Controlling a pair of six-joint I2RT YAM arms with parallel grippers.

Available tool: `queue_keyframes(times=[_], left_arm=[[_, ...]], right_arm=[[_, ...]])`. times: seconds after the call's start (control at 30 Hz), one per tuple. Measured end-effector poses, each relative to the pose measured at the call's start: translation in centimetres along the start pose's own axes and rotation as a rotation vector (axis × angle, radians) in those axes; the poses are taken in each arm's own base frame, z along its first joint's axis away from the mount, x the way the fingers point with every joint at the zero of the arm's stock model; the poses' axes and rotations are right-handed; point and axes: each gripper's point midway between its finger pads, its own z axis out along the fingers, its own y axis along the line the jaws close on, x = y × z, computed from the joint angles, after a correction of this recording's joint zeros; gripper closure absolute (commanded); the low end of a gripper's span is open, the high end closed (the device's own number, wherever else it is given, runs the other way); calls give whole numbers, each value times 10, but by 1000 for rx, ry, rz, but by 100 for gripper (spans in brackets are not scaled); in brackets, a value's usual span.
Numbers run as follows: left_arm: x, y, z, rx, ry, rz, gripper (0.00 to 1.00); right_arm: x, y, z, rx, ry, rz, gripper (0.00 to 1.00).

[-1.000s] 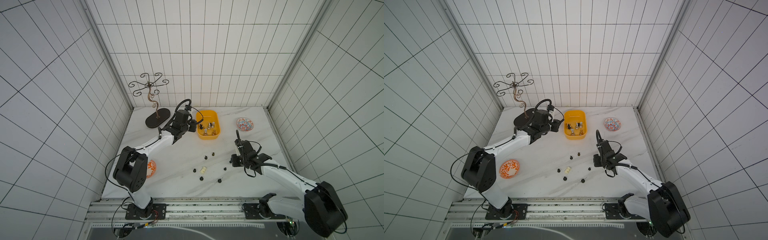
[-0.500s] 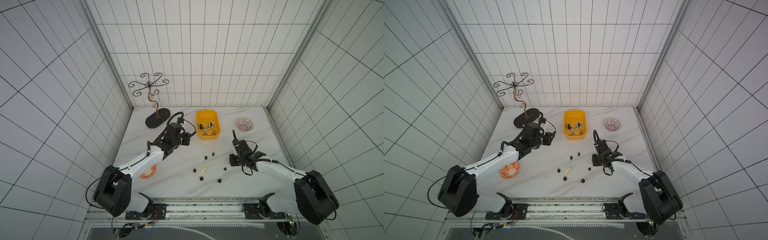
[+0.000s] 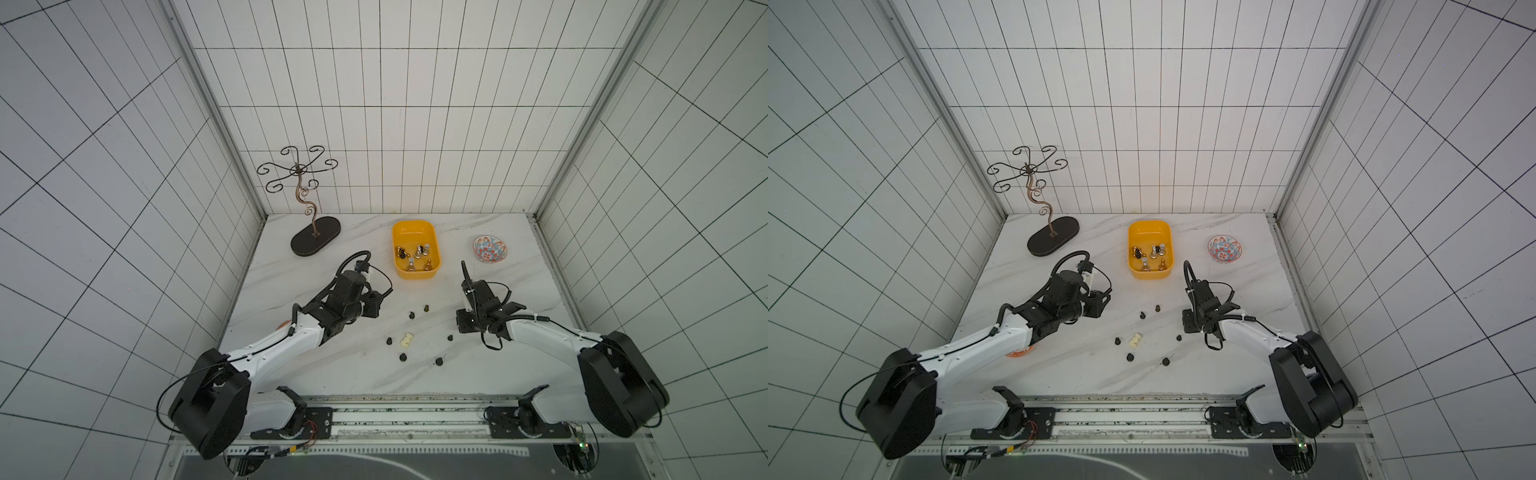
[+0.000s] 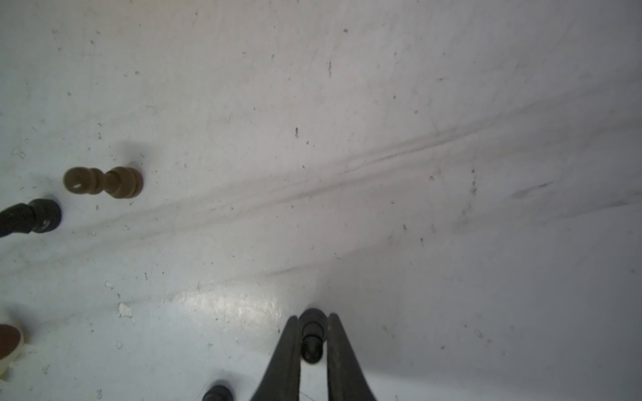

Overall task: Put the chess pieces into the storage box
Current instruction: Pick up the chess piece at the center of the board, then place the chess piece in the storage box.

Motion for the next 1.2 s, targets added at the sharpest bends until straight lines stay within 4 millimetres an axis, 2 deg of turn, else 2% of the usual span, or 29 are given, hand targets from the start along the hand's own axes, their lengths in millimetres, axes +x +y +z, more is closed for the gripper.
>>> queue_keyframes(times=[0.27, 0.4, 0.5, 0.6, 0.77, 0.97, 1.2], left_arm=[[-2, 1, -7, -4, -25, -15, 72], [3, 5, -6, -13, -16, -23, 72], [7, 7, -6, -19, -11, -29, 72], [10, 8, -7, -20, -10, -34, 72], [12, 10, -11, -20, -15, -41, 72], [14, 9, -19, -14, -27, -46, 72], [23, 11, -24, -13, -16, -57, 72]], right_arm=[[-4, 1, -1, -3, -8, -2, 90], [-26, 8, -10, -16, -49, -16, 90], [-59, 19, -24, -37, -116, -33, 90], [-102, 33, -38, -59, -191, -56, 90], [-172, 56, -45, -83, -284, -101, 90], [-237, 76, -25, -93, -337, -146, 90], [-286, 93, 20, -115, -356, -186, 90]])
